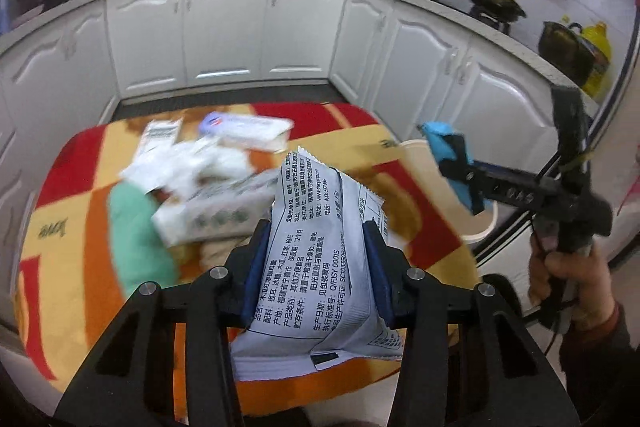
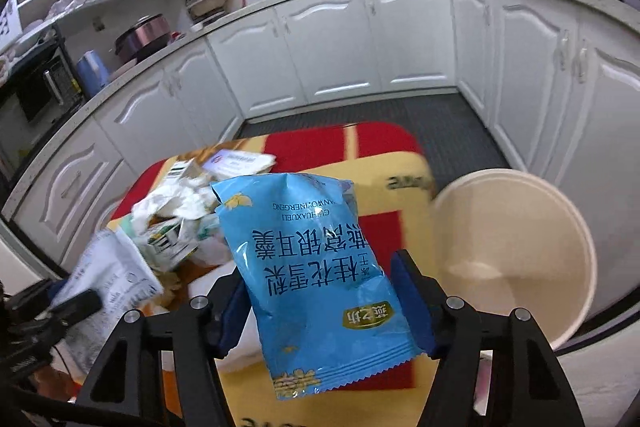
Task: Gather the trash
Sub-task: 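Carry both bags over the beige bin and open both tools to drop them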
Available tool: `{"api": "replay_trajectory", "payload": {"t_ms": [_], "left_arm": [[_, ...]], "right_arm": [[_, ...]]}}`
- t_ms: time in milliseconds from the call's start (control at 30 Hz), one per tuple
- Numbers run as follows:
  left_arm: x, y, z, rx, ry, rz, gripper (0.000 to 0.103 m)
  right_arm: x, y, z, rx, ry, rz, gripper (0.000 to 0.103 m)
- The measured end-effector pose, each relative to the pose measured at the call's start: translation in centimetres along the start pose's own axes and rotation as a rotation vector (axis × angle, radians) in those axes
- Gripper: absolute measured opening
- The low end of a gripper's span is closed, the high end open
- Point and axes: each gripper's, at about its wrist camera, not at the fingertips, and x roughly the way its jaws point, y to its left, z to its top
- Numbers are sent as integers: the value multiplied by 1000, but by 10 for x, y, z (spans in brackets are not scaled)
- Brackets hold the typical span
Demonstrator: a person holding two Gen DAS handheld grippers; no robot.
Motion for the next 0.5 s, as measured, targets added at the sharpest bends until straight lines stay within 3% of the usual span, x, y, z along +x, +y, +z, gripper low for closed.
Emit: {"api": "replay_trajectory", "payload": {"t_ms": [300, 500], "left_arm": [[70, -73, 47, 66, 67, -134, 43], [125, -103, 67, 48, 145, -160, 43]], "right_arm": [[-1, -74, -2, 99, 8, -145, 65], [6, -123, -6, 184, 27, -192, 65]]}}
